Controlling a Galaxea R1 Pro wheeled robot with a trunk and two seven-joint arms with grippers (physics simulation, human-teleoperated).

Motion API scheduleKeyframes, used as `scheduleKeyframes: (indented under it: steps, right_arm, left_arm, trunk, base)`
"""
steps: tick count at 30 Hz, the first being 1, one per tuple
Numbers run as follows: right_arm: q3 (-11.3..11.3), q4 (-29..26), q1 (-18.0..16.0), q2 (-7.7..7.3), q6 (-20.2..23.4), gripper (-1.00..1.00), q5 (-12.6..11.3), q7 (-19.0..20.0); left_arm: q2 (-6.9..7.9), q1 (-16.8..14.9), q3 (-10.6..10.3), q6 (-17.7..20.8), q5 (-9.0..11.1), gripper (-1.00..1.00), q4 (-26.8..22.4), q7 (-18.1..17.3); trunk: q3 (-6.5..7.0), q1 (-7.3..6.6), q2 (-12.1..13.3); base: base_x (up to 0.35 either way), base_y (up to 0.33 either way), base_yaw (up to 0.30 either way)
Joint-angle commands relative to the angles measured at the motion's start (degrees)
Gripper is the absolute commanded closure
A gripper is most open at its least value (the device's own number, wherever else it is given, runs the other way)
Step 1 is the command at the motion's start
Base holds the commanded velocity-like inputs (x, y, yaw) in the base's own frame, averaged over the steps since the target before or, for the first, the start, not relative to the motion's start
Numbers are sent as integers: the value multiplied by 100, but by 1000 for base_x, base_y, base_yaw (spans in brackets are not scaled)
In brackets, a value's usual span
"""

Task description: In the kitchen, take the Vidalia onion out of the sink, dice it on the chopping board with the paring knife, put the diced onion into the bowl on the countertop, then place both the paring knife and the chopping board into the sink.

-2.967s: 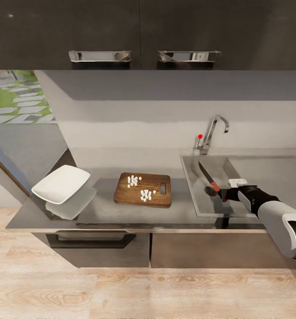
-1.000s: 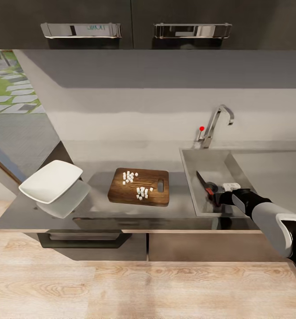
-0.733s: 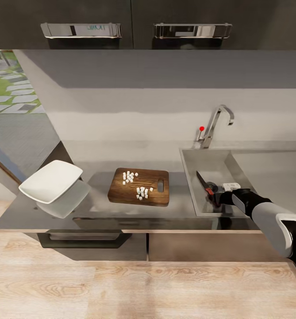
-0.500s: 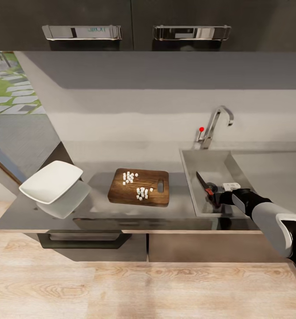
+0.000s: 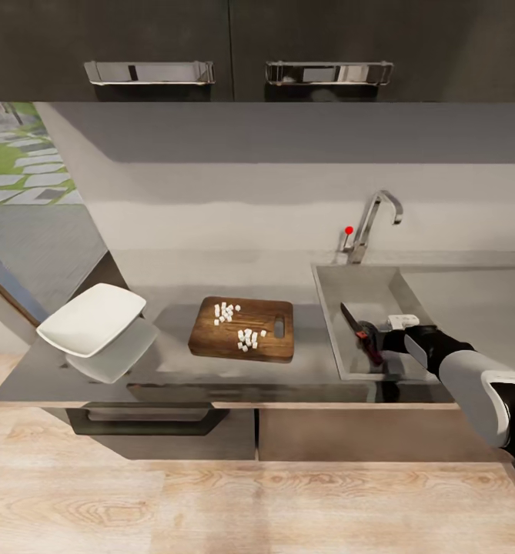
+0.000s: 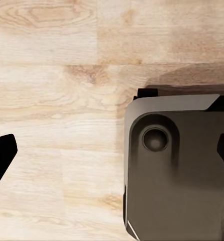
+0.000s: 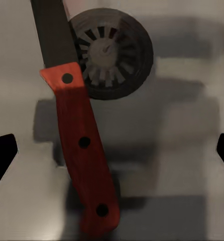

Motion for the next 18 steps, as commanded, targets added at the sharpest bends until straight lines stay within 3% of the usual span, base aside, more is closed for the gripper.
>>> scheduleKeyframes:
  steps: [1, 5, 9, 10, 11, 18]
  right_arm:
    - [-27, -27, -2, -3, 30, -100, 61, 32]
    - [-35, -153, -4, -4, 39, -100, 61, 34]
    - [-37, -749, -3, -16, 151, -100, 49, 40]
    - [-34, -971, -2, -18, 292, -100, 47, 42]
    - [-24, -1568, 2, -29, 854, -100, 51, 43]
    - [-12, -2375, 5, -36, 1430, -100, 52, 353]
  left_arm:
    - [-3, -10, -49, -41, 54, -100, 24, 2]
    - [-4, -10, -50, -43, 52, -100, 24, 2]
    - [-9, -10, -54, -43, 47, -100, 24, 3]
    - [-10, -10, -55, -43, 46, -100, 24, 6]
    - [-8, -10, -53, -43, 45, -100, 24, 3]
    - [-11, -10, -57, -50, 30, -100, 24, 2]
  trunk:
    - [2, 2, -7]
    - [38, 2, -7]
    - [74, 2, -7]
    - [83, 2, -7]
    - [92, 2, -7]
    - [155, 2, -7]
  base:
    - [0, 0, 0]
    - [0, 0, 0]
    - [0, 0, 0]
    - [0, 0, 0]
    - [0, 0, 0]
    - [0, 0, 0]
